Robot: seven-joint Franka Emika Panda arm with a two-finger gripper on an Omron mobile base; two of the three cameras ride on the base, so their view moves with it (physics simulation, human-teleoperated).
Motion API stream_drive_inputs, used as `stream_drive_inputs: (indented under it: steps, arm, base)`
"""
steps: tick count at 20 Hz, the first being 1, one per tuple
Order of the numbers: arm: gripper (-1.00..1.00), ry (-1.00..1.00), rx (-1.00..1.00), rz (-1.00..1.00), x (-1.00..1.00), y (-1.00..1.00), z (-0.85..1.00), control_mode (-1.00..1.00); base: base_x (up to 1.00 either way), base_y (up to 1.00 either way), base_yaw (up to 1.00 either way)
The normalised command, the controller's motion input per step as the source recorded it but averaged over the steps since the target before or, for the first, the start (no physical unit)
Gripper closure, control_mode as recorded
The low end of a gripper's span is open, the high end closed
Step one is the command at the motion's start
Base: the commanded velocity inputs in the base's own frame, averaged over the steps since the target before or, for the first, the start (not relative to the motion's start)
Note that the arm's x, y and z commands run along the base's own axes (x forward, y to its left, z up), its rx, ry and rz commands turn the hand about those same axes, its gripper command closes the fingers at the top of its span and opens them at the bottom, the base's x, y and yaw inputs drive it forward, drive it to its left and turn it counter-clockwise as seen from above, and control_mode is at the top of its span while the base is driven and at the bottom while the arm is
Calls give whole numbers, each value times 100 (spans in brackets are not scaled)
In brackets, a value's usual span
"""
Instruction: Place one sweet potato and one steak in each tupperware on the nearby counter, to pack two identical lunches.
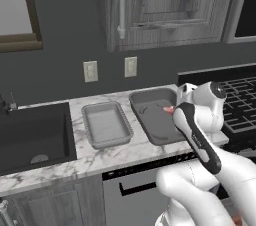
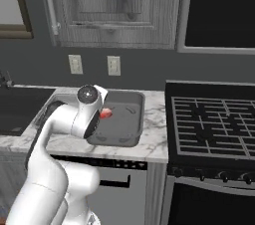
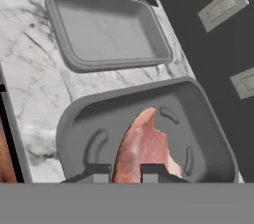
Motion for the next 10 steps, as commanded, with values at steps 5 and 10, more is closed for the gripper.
stream_drive_inputs:
  steps: [5,10]
  arm:
    - [100,0,0,0,64,-4,-21,-100]
    - [100,2,0,0,61,-8,-21,-100]
  base:
    - [0,0,0]
    - [0,0,0]
